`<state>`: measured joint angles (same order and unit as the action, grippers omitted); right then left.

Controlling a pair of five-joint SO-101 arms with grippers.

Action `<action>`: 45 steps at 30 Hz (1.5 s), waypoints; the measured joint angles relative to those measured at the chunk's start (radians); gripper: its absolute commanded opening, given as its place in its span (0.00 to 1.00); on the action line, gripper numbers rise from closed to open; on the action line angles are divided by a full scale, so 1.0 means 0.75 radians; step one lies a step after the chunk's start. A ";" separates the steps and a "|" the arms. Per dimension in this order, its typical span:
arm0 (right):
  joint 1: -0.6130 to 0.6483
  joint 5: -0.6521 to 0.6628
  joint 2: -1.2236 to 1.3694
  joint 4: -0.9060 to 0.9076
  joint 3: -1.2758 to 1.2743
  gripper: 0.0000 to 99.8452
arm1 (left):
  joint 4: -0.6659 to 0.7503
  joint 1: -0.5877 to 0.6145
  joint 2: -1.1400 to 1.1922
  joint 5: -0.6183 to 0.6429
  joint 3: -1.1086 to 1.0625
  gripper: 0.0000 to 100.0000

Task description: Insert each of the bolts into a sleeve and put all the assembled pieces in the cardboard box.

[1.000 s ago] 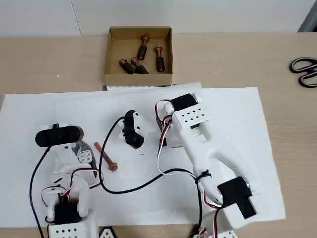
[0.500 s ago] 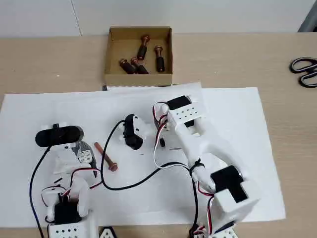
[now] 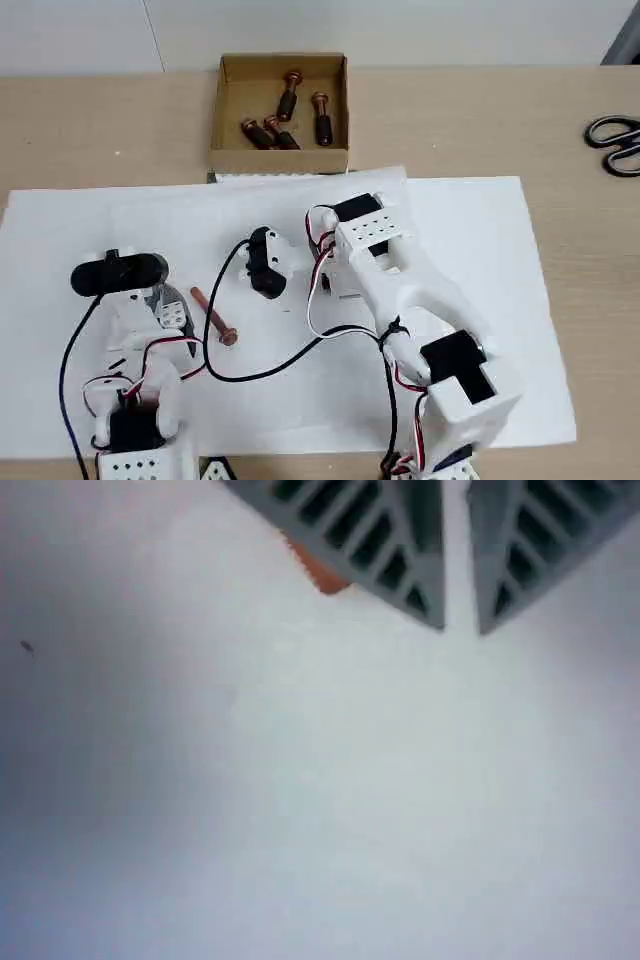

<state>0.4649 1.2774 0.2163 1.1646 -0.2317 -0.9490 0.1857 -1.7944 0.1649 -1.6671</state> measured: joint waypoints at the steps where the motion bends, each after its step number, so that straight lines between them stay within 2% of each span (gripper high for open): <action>1: 0.000 0.000 0.000 0.000 0.006 0.01 | 0.000 0.000 0.000 0.000 0.000 0.01; 6: 0.014 -0.145 -0.018 0.082 0.106 0.01 | 0.002 0.000 0.000 0.000 0.000 0.01; 12: 0.006 -0.438 -0.121 0.221 0.266 0.01 | 0.002 0.000 0.000 0.000 0.000 0.01; 22: -0.311 -0.794 -0.393 0.430 0.307 0.01 | 0.002 0.025 0.000 -0.037 0.029 0.01; 25: -0.399 -0.847 -0.464 0.493 0.307 0.01 | -0.047 0.025 0.000 -0.123 0.102 0.01; 34: -0.604 -0.947 -0.577 0.653 0.307 0.01 | -0.321 0.033 0.000 -0.149 0.274 0.01; 39: -0.689 -0.947 -0.626 0.663 0.305 0.01 | -0.340 0.033 0.006 -0.151 0.372 0.01; 45: -0.739 -0.949 -0.736 0.663 0.149 0.01 | -0.340 0.033 0.311 -0.151 0.677 0.01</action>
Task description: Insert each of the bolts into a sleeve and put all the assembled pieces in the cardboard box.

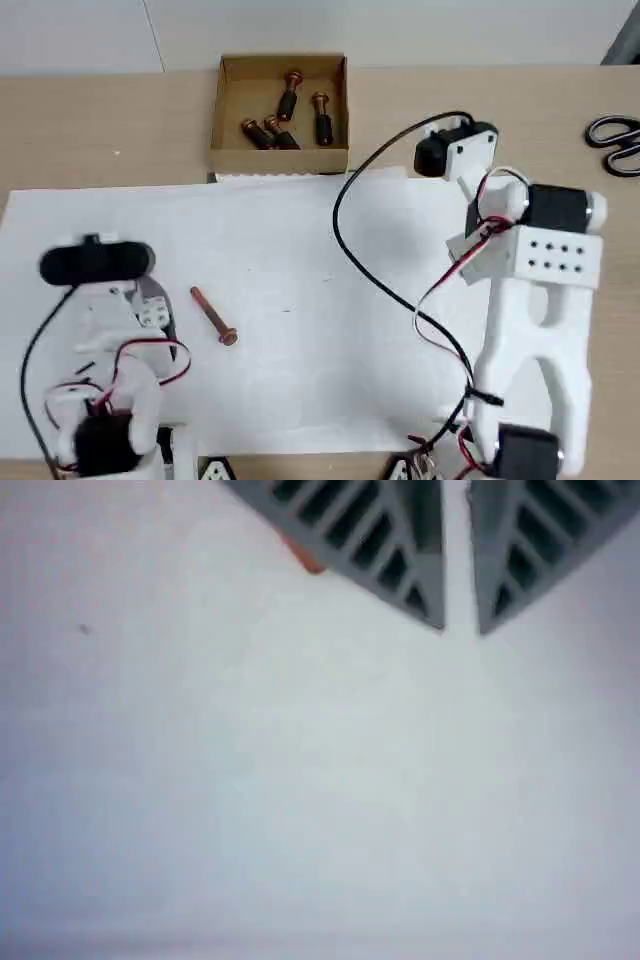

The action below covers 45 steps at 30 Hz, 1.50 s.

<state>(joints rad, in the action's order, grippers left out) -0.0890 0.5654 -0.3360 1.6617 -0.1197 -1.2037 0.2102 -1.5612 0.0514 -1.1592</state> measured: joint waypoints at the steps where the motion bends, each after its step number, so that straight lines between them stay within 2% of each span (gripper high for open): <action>1: 0.002 0.000 -0.020 -0.008 -0.029 0.01 | 0.000 0.000 0.074 0.000 0.068 0.01; 5: 0.004 0.000 -0.113 -0.059 -0.168 0.01 | -0.029 0.000 0.389 0.000 0.305 0.01; 14: -0.010 -0.006 -0.303 -0.139 -0.460 0.01 | -0.370 -0.010 1.047 0.108 0.671 0.01; 18: -0.059 -0.082 -0.378 -0.192 -0.579 0.01 | -0.460 -0.047 1.262 0.133 0.739 0.01; 20: -0.074 -0.106 -0.417 -0.196 -0.628 0.01 | -0.466 -0.068 1.365 0.209 0.761 0.01; 26: -0.080 -0.141 -0.587 -0.196 -0.747 0.00 | -0.466 -0.178 1.641 0.595 0.773 0.01; 32: -0.080 -0.143 -0.781 -0.170 -0.824 0.00 | -0.391 -0.286 1.768 0.683 0.773 0.02; 38: -0.082 -0.143 -0.904 -0.147 -0.855 0.00 | -0.321 -0.297 1.776 0.694 0.773 0.16; 45: -0.082 -0.143 -0.919 -0.147 -0.857 0.00 | -0.321 -0.299 1.782 0.745 0.773 0.17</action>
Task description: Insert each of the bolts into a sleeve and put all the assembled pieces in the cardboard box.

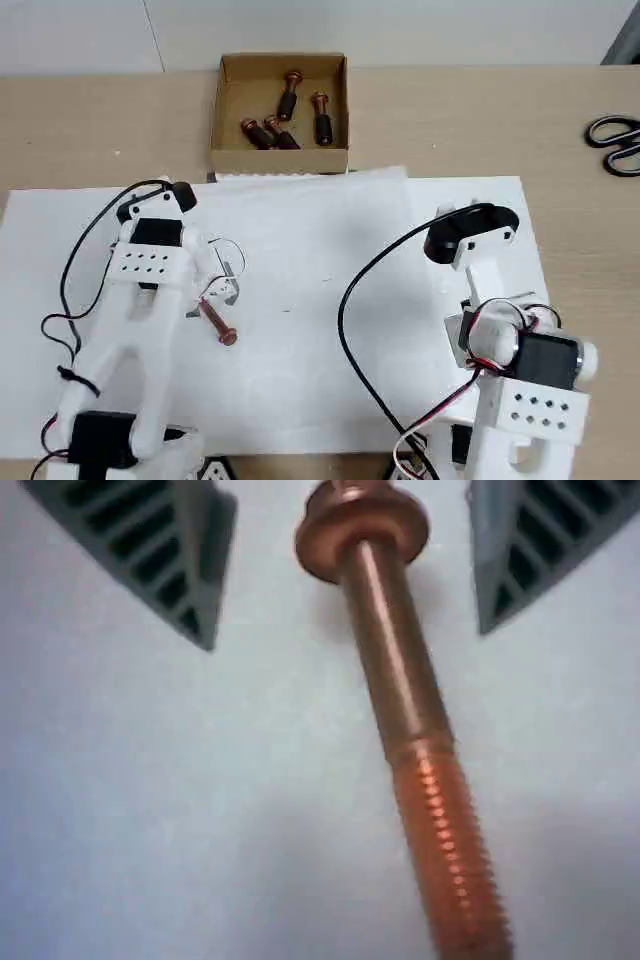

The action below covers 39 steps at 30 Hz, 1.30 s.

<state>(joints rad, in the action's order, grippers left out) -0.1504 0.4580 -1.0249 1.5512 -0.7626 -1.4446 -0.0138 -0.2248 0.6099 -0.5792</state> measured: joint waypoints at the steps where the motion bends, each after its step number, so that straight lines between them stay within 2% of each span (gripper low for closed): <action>1: 0.000 0.000 0.000 0.000 0.000 0.00 | 0.004 0.000 0.000 0.000 0.000 0.17; 25: 0.000 0.000 0.000 0.000 0.000 0.00 | 0.158 0.000 0.000 0.002 -0.209 0.17; 28: 0.000 0.000 0.000 0.000 0.000 0.00 | 0.217 0.000 0.000 0.002 -0.245 0.13; 32: 0.000 0.004 -0.012 0.000 0.000 0.00 | 0.309 -0.010 -0.002 0.002 -0.284 0.01; 39: 0.000 0.027 -0.016 0.000 0.000 0.00 | 0.407 -0.012 -0.016 0.010 -0.344 0.00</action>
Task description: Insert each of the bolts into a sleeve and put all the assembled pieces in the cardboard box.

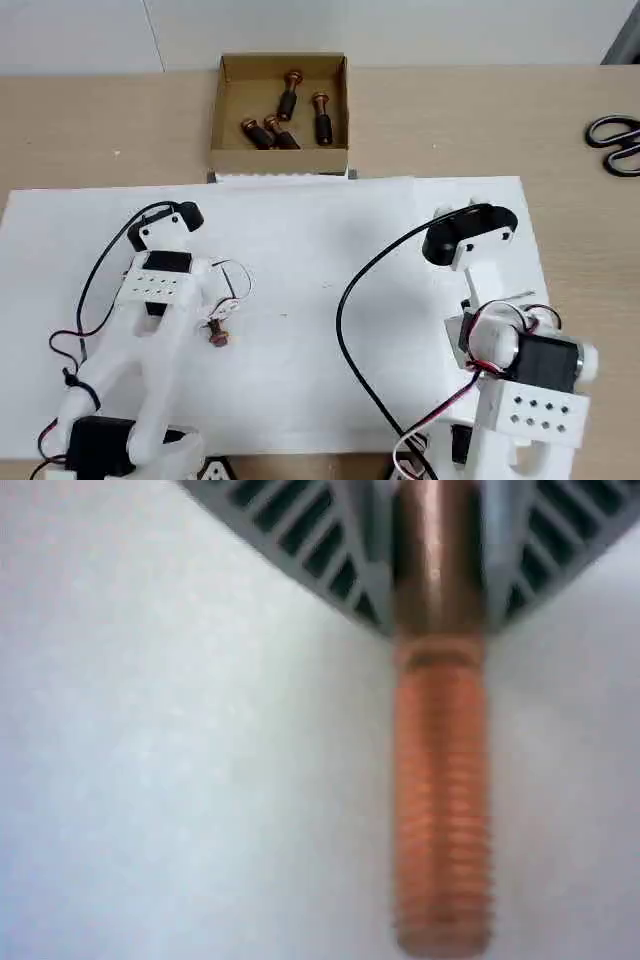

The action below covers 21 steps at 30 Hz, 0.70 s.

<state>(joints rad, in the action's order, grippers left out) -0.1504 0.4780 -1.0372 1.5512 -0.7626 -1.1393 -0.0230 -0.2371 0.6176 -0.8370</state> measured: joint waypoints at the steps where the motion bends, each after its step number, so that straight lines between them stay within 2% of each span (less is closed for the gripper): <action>1: 0.000 0.000 0.000 0.000 0.000 0.00 | 0.000 0.000 0.000 0.000 0.000 0.00; 5: 0.000 0.002 0.000 0.000 0.000 0.00 | -0.055 0.000 0.014 0.000 0.047 0.00; 10: 0.000 0.002 0.000 0.000 0.000 0.00 | -0.266 0.010 0.018 0.053 0.209 0.00; 12: 0.000 0.002 0.000 0.000 0.000 0.00 | -0.350 0.014 0.018 0.190 0.313 0.00; 15: 0.000 0.002 0.000 0.000 0.000 0.00 | -0.477 0.033 0.018 0.485 0.473 0.00; 18: 0.000 0.002 0.000 0.000 0.000 0.00 | -0.524 0.063 0.018 0.773 0.575 0.00; 21: 0.000 0.002 0.000 0.000 0.000 0.00 | -0.526 0.115 0.018 0.945 0.599 0.00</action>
<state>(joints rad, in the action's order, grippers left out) -0.1504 0.4795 -1.0372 1.5512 -0.7626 -1.5336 0.0629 -0.2232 1.3265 -0.3874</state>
